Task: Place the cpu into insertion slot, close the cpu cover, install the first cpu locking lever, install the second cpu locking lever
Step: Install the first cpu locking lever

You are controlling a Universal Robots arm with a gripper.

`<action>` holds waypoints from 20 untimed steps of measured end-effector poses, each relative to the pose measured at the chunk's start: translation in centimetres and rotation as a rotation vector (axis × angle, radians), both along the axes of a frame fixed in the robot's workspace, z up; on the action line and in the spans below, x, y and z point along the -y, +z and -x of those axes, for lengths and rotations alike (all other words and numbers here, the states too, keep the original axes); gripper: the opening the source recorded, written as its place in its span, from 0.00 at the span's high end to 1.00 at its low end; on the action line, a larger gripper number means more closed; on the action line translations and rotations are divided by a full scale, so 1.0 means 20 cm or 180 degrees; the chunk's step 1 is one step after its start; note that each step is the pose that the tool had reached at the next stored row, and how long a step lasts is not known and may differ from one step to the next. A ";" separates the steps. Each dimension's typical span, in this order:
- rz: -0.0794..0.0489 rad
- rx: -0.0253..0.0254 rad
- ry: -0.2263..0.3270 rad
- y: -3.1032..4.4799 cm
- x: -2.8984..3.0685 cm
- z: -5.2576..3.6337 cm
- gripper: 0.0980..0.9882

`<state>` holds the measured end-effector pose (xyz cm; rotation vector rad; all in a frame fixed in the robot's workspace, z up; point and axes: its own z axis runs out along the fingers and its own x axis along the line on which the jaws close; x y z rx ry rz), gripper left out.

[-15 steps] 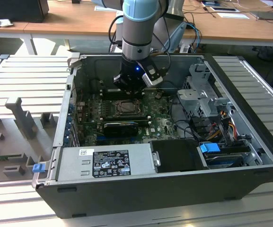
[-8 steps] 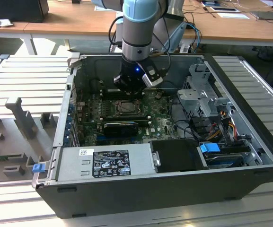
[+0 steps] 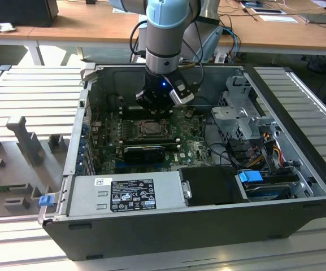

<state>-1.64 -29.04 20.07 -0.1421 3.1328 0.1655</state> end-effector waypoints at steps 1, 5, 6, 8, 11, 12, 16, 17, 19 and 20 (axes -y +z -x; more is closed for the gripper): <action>-0.0001 0.0000 0.0000 0.000 0.000 0.000 0.99; 0.0000 0.0001 0.0001 0.025 0.000 -0.001 0.99; 0.0010 0.0000 0.0001 0.057 0.000 0.000 0.99; 0.0017 0.0000 0.0001 0.067 0.000 0.000 0.99; 0.0027 0.0000 0.0000 0.068 0.006 0.000 0.99; 0.0027 0.0000 0.0000 0.067 0.011 0.000 0.99; 0.0027 0.0000 0.0000 0.067 0.022 0.000 0.99; 0.0027 0.0001 0.0000 0.067 0.024 0.000 0.99; 0.0027 0.0000 0.0001 0.067 0.027 0.000 0.99; 0.0027 0.0000 0.0000 0.067 0.029 0.000 0.99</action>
